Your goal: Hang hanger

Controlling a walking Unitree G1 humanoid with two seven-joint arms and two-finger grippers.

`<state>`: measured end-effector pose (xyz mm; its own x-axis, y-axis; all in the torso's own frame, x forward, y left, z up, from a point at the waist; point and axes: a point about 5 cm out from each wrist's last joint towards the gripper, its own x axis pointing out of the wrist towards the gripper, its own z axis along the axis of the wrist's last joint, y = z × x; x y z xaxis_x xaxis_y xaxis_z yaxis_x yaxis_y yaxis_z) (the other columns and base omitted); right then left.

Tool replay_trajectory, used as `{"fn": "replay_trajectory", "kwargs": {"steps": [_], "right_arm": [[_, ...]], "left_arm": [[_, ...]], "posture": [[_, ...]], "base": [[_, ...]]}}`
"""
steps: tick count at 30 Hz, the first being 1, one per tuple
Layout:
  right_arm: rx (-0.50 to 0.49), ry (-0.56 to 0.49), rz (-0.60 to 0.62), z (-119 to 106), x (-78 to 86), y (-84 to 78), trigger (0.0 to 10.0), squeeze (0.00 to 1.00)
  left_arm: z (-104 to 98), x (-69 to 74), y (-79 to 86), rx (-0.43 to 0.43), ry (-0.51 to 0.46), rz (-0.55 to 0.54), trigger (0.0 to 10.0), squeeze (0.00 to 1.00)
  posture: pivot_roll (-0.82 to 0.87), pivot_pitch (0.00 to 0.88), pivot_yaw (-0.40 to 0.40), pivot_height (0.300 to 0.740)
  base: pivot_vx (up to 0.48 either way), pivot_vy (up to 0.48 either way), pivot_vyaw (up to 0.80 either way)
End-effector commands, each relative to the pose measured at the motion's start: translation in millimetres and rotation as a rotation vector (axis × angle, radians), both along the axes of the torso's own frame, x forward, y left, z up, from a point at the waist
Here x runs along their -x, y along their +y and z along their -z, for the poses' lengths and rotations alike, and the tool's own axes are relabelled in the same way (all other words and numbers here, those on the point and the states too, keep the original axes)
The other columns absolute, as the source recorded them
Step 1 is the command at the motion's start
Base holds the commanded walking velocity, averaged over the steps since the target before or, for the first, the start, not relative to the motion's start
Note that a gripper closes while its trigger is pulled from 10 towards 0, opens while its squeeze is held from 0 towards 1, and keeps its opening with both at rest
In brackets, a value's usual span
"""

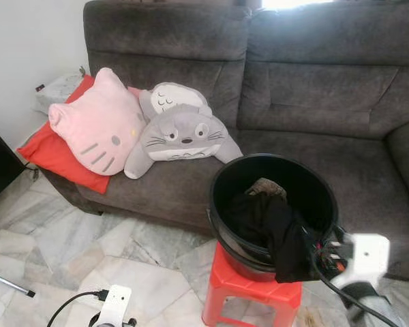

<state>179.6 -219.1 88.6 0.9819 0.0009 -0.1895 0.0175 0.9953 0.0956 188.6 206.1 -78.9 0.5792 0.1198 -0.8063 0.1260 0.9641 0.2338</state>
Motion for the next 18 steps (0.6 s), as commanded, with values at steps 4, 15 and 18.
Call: {"fn": "replay_trajectory", "kwargs": {"steps": [4,15,18], "right_arm": [[-0.004,-0.005,0.102,-6.7,17.2,-12.2,10.0,0.0],[-0.062,0.226,-0.191,26.0,27.1,16.0,10.0,0.0],[-0.054,0.217,-0.179,27.1,22.1,12.9,10.0,0.0]], "left_arm": [[-0.3,0.9,5.2,-0.022,0.012,0.004,10.0,0.0],[-0.8,-0.1,5.1,-0.025,0.007,0.002,10.0,0.0],[-0.9,-0.2,5.3,-0.027,0.006,0.0,10.0,0.0]], "posture": [[-0.31,0.0,0.075,0.74],[-0.3,0.0,0.071,0.74],[-0.3,0.0,0.071,0.74]], "base": [[0.0,0.0,0.0],[0.0,0.0,0.0],[0.0,0.0,0.0]]}}
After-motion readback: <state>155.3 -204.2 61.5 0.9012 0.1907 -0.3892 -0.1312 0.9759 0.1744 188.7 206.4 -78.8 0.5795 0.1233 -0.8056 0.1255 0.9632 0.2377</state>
